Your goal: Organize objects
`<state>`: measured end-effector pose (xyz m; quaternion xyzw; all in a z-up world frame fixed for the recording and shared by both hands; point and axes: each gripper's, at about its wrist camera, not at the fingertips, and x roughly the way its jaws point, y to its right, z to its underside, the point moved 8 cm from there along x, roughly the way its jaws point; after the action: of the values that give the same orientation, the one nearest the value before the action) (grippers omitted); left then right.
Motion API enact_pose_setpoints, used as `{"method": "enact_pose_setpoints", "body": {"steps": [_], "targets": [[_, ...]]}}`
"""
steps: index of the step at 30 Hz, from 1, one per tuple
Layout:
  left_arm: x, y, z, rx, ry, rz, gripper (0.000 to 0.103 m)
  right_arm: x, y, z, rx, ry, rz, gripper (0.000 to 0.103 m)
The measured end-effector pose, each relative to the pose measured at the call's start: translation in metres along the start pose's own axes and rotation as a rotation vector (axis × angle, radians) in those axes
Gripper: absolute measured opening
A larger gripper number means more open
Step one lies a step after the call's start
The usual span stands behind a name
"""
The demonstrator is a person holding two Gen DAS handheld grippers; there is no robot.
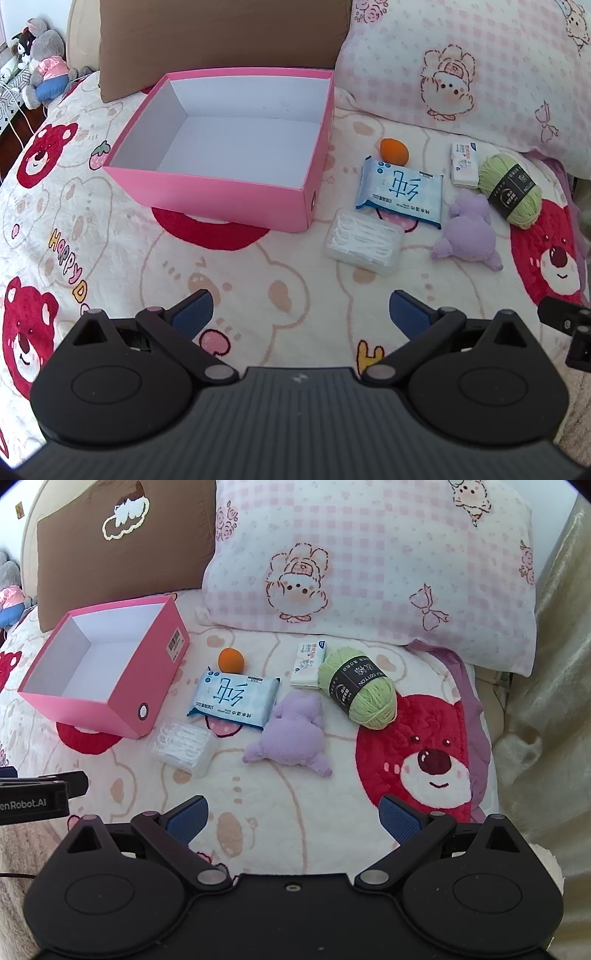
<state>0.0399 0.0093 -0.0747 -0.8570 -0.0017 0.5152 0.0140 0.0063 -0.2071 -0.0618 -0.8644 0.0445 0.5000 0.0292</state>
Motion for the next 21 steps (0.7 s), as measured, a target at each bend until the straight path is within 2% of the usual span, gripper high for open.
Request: {"method": "enact_pose_setpoints", "body": {"steps": [6, 12, 17, 21], "targets": [[0.0010, 0.0015, 0.0016, -0.002, -0.002, 0.014, 0.103, 0.0014, 0.0005, 0.0019, 0.004, -0.005, 0.004, 0.100], [-0.0055, 0.0072, -0.0011, 0.007, 0.034, 0.047, 0.103, 0.0018, 0.0014, 0.0019, 0.001, -0.005, 0.013, 0.100], [-0.0069, 0.0091, -0.0011, 0.021, 0.040, 0.040, 0.103, 0.0024, 0.0017, 0.0028, 0.003, -0.010, 0.009, 0.100], [-0.0038, 0.0045, 0.0005, -0.008, 0.018, 0.031, 0.103, 0.0025, 0.0015, 0.0024, 0.003, -0.010, 0.010, 0.100]]}}
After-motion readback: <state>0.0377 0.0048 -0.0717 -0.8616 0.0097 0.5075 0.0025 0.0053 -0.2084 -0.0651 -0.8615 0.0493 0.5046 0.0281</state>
